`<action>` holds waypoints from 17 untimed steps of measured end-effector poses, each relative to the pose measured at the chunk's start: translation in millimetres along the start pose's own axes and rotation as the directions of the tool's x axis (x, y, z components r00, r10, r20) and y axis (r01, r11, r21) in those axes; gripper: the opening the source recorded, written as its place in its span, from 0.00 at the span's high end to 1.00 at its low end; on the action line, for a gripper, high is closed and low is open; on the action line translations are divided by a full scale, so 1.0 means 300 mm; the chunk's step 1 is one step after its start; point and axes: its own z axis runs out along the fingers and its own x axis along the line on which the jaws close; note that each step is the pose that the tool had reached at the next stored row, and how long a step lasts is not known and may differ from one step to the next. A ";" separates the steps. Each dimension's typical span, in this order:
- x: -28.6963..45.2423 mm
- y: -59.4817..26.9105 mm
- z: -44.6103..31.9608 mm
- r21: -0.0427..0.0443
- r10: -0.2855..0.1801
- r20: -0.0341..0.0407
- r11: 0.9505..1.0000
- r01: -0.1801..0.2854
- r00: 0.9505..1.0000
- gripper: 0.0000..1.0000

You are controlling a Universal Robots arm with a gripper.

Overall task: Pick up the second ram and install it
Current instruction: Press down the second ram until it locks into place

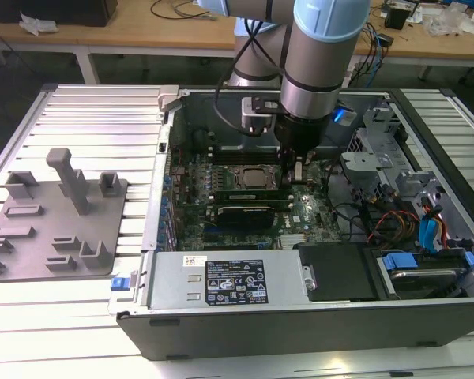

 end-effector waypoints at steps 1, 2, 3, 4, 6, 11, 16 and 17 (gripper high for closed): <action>0.000 0.000 0.003 0.000 0.000 0.000 1.000 0.000 1.000 0.92; 0.000 0.000 0.005 0.000 0.000 0.000 1.000 0.000 1.000 0.92; 0.000 0.000 0.005 0.000 0.000 0.000 1.000 0.000 1.000 0.92; 0.000 0.000 0.005 0.000 0.000 0.000 1.000 0.000 1.000 0.92; 0.000 0.000 0.007 0.000 0.000 0.000 1.000 0.000 1.000 0.92; 0.001 0.000 0.015 0.000 0.000 0.000 1.000 0.000 1.000 0.92; 0.001 0.000 0.021 0.000 0.000 0.000 1.000 0.000 1.000 0.92; 0.000 0.000 0.019 0.000 0.000 0.001 1.000 0.000 1.000 0.92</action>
